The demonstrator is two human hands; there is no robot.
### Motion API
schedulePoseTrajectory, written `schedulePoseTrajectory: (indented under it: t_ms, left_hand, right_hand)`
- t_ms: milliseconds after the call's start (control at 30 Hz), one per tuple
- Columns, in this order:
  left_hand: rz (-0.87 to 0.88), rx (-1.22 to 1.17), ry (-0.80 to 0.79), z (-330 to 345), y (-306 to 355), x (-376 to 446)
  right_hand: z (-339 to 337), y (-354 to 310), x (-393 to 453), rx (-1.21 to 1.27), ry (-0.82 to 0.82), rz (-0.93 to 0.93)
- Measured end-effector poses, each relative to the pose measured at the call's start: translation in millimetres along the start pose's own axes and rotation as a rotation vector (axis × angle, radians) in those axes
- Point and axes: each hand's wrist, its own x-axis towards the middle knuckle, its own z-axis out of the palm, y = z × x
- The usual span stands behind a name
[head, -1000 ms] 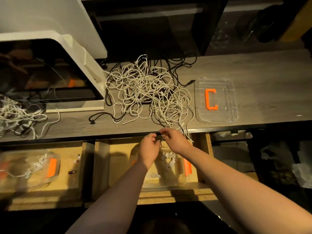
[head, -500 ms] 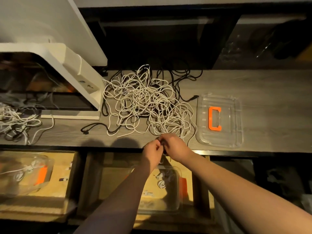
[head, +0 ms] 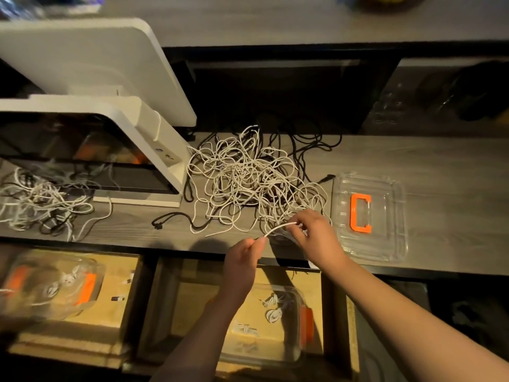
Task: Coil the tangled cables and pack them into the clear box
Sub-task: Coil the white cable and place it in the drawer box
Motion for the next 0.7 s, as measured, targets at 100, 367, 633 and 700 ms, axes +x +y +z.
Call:
schedulePoseTrajectory:
  t_ms: [100, 367, 633, 700]
  left_hand:
    - [0.011, -0.062, 0.036, -13, 15, -6]
    - [-0.093, -0.415, 0.105, -46, 28, -16]
    - [-0.201, -0.701, -0.031, -71, 44, -30]
    - [-0.151, -0.680, -0.051, -79, 51, -34]
  right_hand:
    - [-15, -18, -7, 0.139, 0.089, 0.050]
    - [-36, -54, -47, 0.375, 0.283, 0.150]
    - [-44, -85, -78, 0.511, 0.357, 0.232]
    - [-50, -97, -82, 0.607, 0.379, 0.217]
